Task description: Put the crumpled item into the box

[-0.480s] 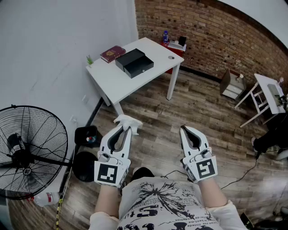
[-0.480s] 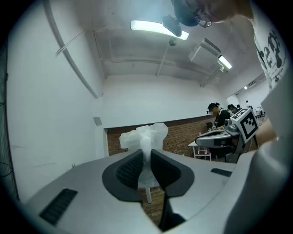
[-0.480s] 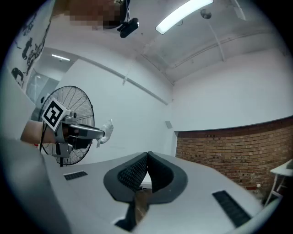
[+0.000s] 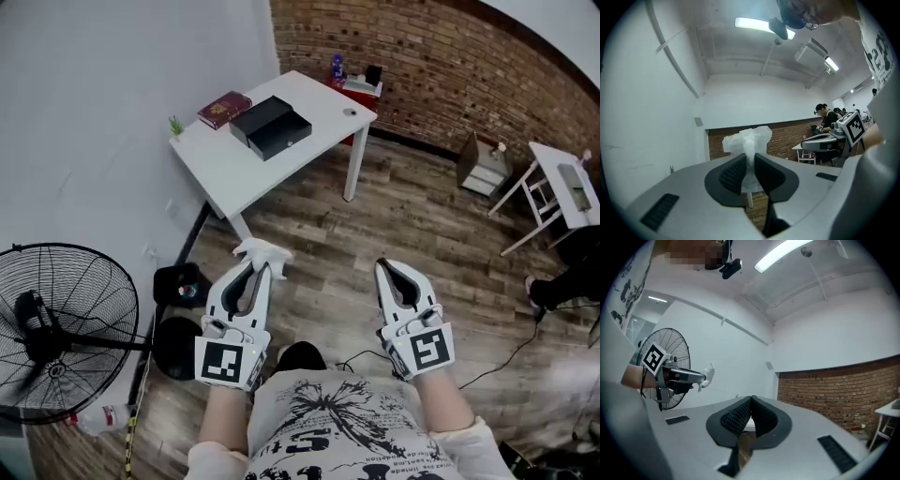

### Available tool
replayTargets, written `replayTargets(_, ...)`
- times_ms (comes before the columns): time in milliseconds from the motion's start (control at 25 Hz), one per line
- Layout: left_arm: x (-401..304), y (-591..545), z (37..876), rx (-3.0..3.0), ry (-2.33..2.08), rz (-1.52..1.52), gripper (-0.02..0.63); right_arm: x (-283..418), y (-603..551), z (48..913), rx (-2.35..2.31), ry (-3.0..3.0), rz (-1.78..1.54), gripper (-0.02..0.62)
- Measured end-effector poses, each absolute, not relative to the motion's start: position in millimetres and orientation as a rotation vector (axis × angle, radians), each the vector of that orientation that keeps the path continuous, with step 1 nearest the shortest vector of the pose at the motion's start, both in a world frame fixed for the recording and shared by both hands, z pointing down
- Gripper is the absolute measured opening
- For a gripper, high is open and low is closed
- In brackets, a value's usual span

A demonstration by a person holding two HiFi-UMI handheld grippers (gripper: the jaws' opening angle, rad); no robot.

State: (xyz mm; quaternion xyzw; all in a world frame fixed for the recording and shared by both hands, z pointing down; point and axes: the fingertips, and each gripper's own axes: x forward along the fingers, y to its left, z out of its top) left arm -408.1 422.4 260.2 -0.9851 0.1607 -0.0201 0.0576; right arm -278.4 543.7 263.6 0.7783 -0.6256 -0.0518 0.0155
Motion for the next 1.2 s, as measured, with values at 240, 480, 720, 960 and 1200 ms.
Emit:
replayTargets(240, -380, 417, 274, -3.021, 0.474, -0.147, 0.067, -255, 541, 292, 2.330, -1.920, -0.042, 0.014)
replayTargets(480, -353, 385, 278, -3.010, 0.470, -0.164, 0.067, -219, 508, 304, 2.317, -1.901, -0.035, 0.014)
replayTargets(720, -308, 317, 288, -3.017, 0.430, -0.159, 0.067, -184, 440, 317, 2.281, -1.916, -0.004, 0.014)
replayTargets(960, -233, 228, 294, -3.043, 0.360, -0.123, 0.067, -121, 352, 327, 2.300, -1.812, 0.029, 0.014)
replayTargets(1200, -155, 123, 282, -3.086, 0.378, -0.021, 0.067, -54, 243, 314, 2.300, -1.833, -0.012, 0.014)
